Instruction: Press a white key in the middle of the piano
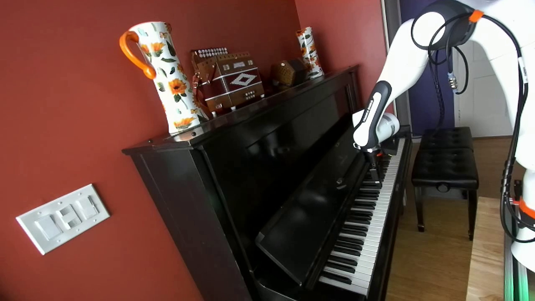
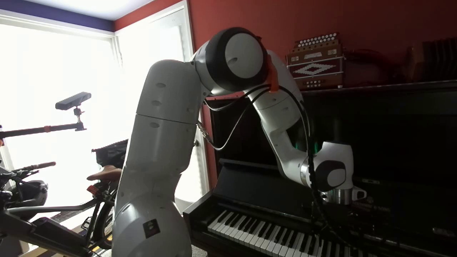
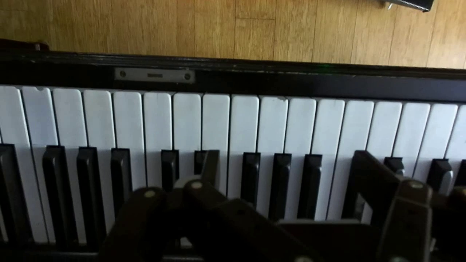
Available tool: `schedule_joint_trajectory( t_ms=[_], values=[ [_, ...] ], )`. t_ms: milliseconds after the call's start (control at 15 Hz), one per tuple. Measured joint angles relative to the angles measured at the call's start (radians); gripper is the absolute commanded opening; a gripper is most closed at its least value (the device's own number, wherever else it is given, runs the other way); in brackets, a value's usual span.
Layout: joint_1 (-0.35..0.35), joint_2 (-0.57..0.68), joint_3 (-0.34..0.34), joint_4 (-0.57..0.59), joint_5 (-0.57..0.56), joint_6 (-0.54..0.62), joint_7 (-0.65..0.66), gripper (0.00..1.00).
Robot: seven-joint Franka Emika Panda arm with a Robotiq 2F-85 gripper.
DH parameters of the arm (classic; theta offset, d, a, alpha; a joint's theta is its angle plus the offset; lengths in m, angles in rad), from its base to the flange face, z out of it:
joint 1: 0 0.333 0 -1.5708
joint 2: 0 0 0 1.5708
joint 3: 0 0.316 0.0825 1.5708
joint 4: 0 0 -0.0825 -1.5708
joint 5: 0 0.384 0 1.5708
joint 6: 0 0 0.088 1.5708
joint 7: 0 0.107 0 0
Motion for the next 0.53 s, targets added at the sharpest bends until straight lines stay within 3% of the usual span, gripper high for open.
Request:
schedule_joint_trajectory(
  t_ms=[533],
  values=[
    [0.025,-0.15,-0.022,-0.067,-0.076,-0.055,0.065,1.0]
  ],
)
